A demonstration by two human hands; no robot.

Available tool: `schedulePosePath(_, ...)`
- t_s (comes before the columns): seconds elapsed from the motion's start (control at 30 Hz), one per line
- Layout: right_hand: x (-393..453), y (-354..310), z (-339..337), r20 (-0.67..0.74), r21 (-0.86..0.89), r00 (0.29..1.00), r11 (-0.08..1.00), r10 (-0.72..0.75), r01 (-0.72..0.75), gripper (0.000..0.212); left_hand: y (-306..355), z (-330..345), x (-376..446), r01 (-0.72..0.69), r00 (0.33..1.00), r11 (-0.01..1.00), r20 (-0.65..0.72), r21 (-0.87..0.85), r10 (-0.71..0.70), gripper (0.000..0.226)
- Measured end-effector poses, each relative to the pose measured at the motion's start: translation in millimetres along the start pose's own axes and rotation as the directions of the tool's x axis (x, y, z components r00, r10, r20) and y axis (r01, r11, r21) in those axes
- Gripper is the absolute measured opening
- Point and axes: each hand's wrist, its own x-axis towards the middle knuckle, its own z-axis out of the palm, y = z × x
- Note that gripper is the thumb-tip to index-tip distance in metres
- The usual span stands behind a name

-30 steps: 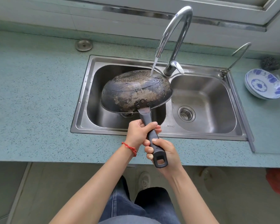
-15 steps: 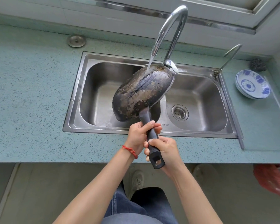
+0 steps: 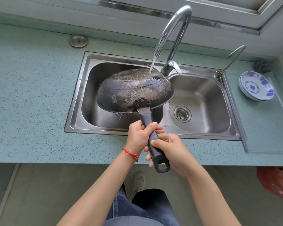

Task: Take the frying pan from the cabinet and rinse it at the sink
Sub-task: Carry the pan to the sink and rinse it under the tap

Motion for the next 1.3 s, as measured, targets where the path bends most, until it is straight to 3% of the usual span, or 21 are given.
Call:
schedulePosePath(0.13, -2, 1, 8, -0.192, -0.146, 0.981, 0.989, -0.024, -0.005, 0.021, -2, 4, 0, -0.030, 1.000, 0.999, -0.005, 0.029, 0.030, 0.015)
schedulePosePath(0.27, 0, 12, 15, -0.239, -0.085, 0.967, 0.994, -0.091, 0.072, 0.024, -6, -1, 1, -0.019, 1.000, 0.999, -0.007, 0.025, 0.020, 0.011)
schedulePosePath(0.47, 3, 25, 10, -0.204, -0.024, 0.975, 0.996, -0.092, 0.089, 0.020, -16, -5, 1, 0.016, 1.000, 0.998, -0.018, -0.058, -0.017, 0.006)
schedulePosePath(0.67, 0, 28, 3, -0.149, 0.065, 0.984, 0.992, -0.098, 0.109, 0.011, -23, -1, -1, 0.106, 0.994, 0.956, 0.039, -0.275, -0.099, 0.004)
schedulePosePath(0.87, 3, 35, 2, -0.137, 0.163, 0.987, 0.981, -0.082, 0.105, 0.015, -27, -4, 1, 0.077, 0.997, 0.971, 0.046, -0.226, -0.068, 0.006)
schedulePosePath(1.1, 2, 38, -9, -0.037, 0.383, 0.998, 0.922, -0.042, 0.053, 0.012, -22, -9, 3, 0.298, 0.942, 0.876, 0.266, -0.380, -0.206, 0.021)
schedulePosePath(1.17, 3, 38, -10, -0.005, 0.450, 1.000, 0.893, -0.026, 0.025, 0.022, -20, -8, 5, 0.340, 0.928, 0.841, 0.297, -0.421, -0.227, 0.026)
schedulePosePath(1.3, 5, 35, -10, -0.001, 0.467, 1.000, 0.884, 0.008, -0.006, 0.025, -14, -8, 11, 0.370, 0.916, 0.827, 0.314, -0.423, -0.249, 0.012)
